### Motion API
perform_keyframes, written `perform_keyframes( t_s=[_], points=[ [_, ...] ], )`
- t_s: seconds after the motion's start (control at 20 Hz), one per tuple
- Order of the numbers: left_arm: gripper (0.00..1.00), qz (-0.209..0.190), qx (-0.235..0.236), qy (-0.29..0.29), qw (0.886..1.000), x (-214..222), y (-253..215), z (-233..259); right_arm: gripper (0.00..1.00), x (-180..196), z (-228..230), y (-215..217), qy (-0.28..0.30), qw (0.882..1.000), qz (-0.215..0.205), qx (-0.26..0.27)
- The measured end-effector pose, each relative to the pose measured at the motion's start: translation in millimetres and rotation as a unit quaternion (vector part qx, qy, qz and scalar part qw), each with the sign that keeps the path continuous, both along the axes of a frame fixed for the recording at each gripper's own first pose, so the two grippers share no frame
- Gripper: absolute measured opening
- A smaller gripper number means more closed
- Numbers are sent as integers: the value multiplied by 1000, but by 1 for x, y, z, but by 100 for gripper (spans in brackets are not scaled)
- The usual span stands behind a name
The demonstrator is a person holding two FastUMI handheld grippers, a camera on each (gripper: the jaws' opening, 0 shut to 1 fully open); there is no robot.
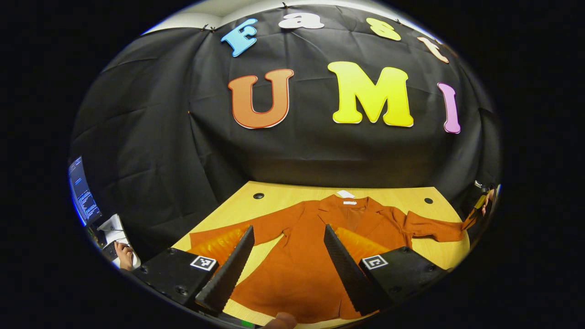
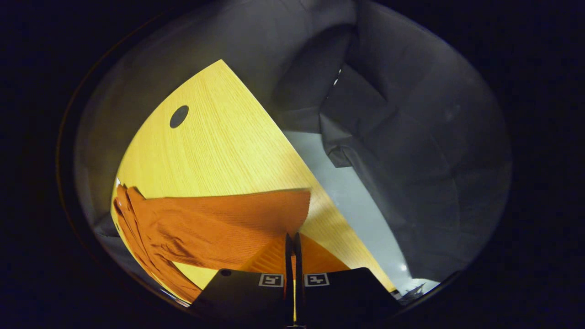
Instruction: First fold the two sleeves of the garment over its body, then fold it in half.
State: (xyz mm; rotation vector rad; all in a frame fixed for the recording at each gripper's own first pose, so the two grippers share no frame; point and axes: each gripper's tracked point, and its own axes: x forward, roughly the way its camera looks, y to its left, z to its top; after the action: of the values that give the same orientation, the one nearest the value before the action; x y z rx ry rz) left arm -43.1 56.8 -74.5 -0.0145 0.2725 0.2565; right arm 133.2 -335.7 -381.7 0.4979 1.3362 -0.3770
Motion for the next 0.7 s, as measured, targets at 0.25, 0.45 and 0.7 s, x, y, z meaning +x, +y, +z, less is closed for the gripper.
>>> perform_keyframes(
  t_s=[0.25, 0.45, 0.7],
  points=[
    [99, -25, -8, -11, 1000, 16, -4, 3, 1, 11, 35, 9, -19, 999, 18, -28],
    [99, -48, -4, -15, 999, 26, -2, 1, 1, 33, 78, 47, -49, 998, 39, -25],
    [99, -68, -1, -16, 998, 29, 13, -12, 2, 58, 127, 118, -74, 995, 61, 1]
  ],
)
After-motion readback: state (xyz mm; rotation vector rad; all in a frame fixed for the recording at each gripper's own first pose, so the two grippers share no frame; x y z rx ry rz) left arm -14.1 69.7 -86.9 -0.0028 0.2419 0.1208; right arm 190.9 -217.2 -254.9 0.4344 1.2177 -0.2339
